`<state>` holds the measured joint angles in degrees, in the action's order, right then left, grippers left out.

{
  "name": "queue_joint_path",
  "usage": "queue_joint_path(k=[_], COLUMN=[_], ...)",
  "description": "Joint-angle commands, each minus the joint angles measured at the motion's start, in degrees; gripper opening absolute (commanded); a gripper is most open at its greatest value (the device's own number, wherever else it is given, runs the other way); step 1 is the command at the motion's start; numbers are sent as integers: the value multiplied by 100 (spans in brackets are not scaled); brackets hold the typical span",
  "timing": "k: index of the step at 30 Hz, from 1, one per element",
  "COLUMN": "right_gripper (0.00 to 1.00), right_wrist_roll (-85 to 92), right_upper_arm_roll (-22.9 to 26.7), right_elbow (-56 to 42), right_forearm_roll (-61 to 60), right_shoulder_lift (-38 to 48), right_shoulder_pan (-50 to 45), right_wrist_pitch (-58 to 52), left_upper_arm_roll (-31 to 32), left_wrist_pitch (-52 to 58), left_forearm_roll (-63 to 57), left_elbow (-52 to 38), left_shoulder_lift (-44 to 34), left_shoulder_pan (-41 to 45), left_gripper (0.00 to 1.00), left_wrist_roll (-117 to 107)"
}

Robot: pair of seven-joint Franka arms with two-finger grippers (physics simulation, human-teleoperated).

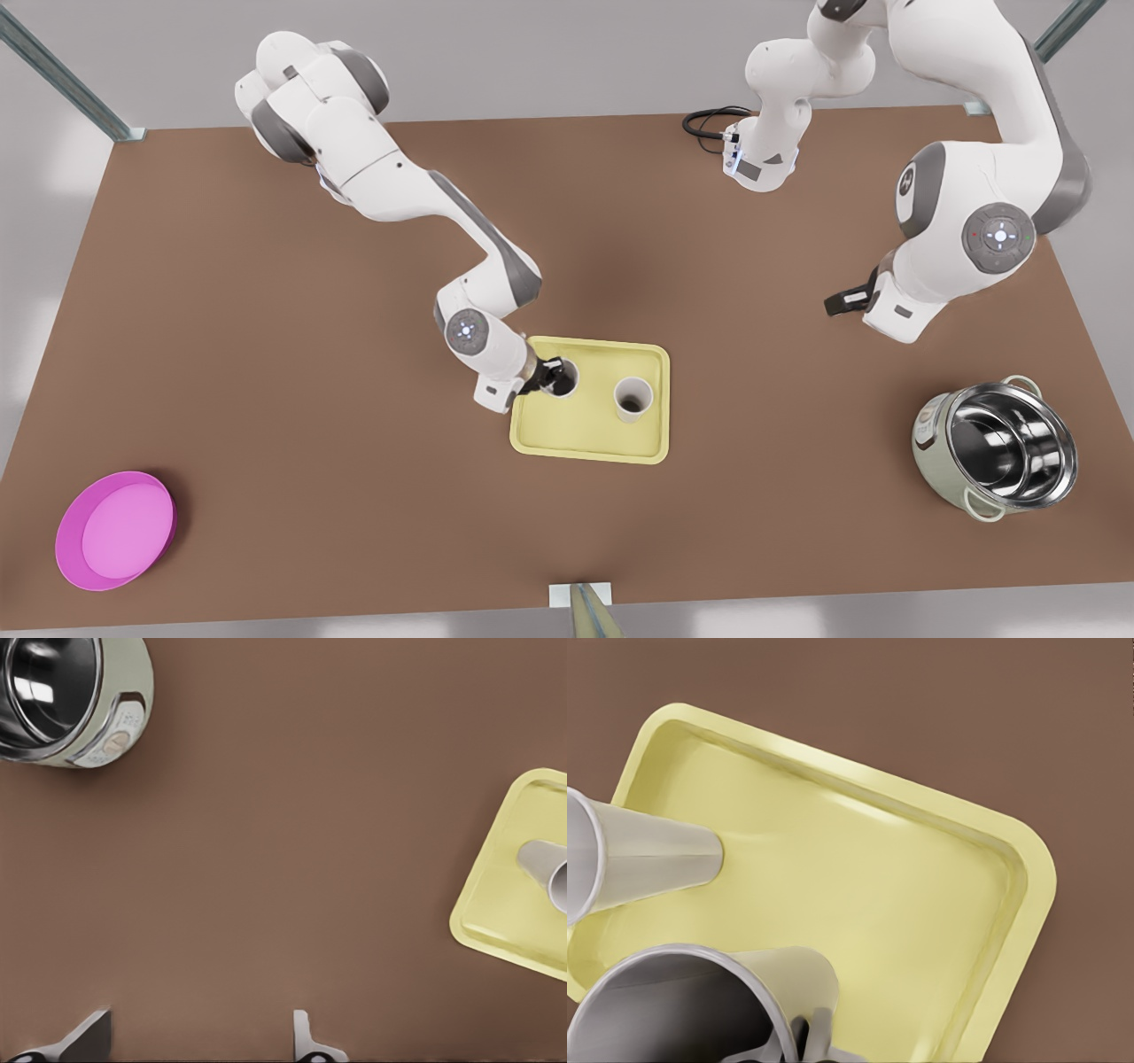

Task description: Use both arms to respectively pick up the white IKEA cups from the middle-left and middle-right positions, then place the white IKEA cups onto the middle-middle tray, ensuring that the cups remain upright and do not tip over

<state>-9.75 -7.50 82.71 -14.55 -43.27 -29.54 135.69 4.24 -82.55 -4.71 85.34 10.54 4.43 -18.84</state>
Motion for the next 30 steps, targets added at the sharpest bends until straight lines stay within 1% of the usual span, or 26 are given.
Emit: queue_joint_path(k=[1, 5, 9, 10, 15, 20, 21, 22, 23, 24, 25, 26, 28, 29, 30], right_gripper=[21, 21, 21, 100, 100, 100, 100, 100, 100, 100, 100, 100, 100, 100, 100], right_wrist_roll=[-2162, -2180, -2180, -2163, -2171, -2180, -2171, -2136, -2145, -2136, -2066, -1260, 718, 1395, 2151], right_upper_arm_roll=[3, 3, -6, 3, 3, -15, -15, -6, 38, 310, 372, 372, 372, 372, 363], right_elbow=[-27, -273, -273, -264, -273, -203, -177, 51, 201, 166, 140, 52, 52, -131, -842], right_forearm_roll=[58, 49, 40, 49, 32, -12, -30, -30, 14, 181, 330, 769, 1499, 1543, 1455], right_shoulder_lift=[-138, -428, -437, -472, -411, -147, 19, 292, 617, 951, 1276, 1330, 1215, 1207, 1224], right_shoulder_pan=[-8, -104, -104, -104, -140, -166, -157, -105, 36, 361, 976, 1555, 2558, 2909, 3147], right_wrist_pitch=[432, 432, 432, 432, 432, 327, 125, -103, -674, -2044, -2907, -3285, -3373, -3356, -3775], left_upper_arm_roll=[51, 86, 103, 103, 103, 103, 103, 103, 112, 112, 121, 121, 121, 121, 121], left_wrist_pitch=[159, 257, 301, 301, 309, 301, 301, 301, 309, 309, 309, 318, 318, 318, 318], left_forearm_roll=[23, 40, 49, 58, 58, 58, 58, 58, 58, 58, 58, 58, 58, 58, 58], left_elbow=[97, 106, 106, 106, 114, 114, 106, 106, 106, 106, 97, 106, 106, 106, 106], left_shoulder_lift=[-131, -87, -87, -78, -78, -70, -52, -52, -61, -61, -61, -61, -61, -61, -52], left_shoulder_pan=[23, -74, -82, -82, -74, -74, -74, -65, -56, -56, -56, -56, -56, -56, -56], left_gripper=[100, 100, 100, 100, 100, 100, 100, 100, 100, 100, 100, 100, 100, 100, 100], left_wrist_roll=[2007, 1998, 1989, 1989, 1980, 1980, 1972, 1972, 1963, 1963, 1963, 1954, 1954, 1954, 1954])
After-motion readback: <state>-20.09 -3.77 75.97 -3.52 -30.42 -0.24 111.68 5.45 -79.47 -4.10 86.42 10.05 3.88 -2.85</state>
